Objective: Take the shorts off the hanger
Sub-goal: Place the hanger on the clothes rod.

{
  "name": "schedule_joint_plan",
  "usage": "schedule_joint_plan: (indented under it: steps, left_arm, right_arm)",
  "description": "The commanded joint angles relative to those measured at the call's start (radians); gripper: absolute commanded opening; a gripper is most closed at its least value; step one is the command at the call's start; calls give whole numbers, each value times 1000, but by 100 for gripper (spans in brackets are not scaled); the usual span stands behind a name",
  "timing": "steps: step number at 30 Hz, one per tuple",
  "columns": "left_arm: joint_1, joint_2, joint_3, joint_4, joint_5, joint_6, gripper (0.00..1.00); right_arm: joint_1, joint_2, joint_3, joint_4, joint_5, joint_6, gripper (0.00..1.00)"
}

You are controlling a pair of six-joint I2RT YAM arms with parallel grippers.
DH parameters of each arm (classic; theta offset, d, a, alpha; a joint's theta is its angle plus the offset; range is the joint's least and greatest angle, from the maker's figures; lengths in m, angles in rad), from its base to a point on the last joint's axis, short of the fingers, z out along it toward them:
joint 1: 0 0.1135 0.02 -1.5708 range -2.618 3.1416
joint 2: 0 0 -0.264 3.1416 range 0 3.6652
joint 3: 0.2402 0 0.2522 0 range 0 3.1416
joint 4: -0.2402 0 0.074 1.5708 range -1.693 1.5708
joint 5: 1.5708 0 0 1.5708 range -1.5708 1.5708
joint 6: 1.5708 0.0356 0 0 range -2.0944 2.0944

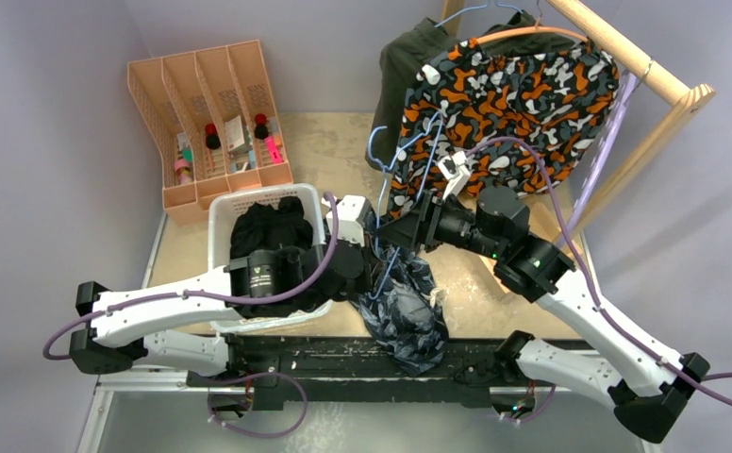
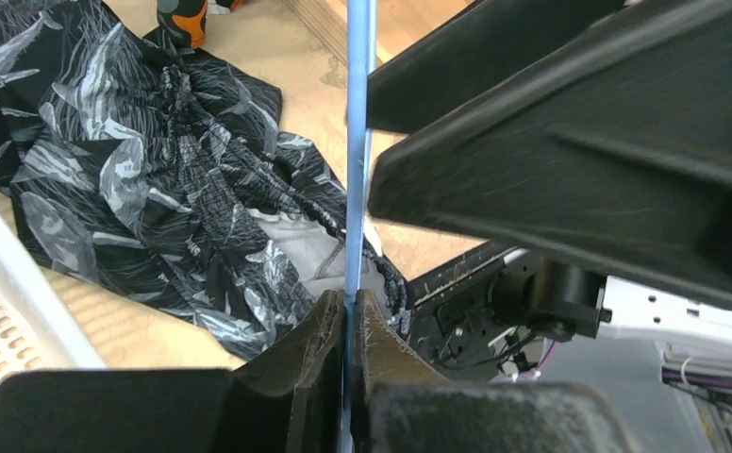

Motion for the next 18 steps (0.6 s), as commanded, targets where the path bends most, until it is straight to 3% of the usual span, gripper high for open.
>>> schedule_joint_plan:
  steps: [1,8,14,18]
  left_arm:
    - [-6,-2,115,-116,37,53,0]
    - [-5,39,182,-154,86,93,0]
    - [-5,45,199,-153,84,103,0]
    - [-6,26,198,-152,64,97,0]
  right_arm:
    - [0,-27,-30,131,-122,46,56]
    - [0,-49,-12,154,-122,47,52]
    - [0,-29,-45,229,-125,87,33]
    - [0,-37,-58,226,-114,97,37]
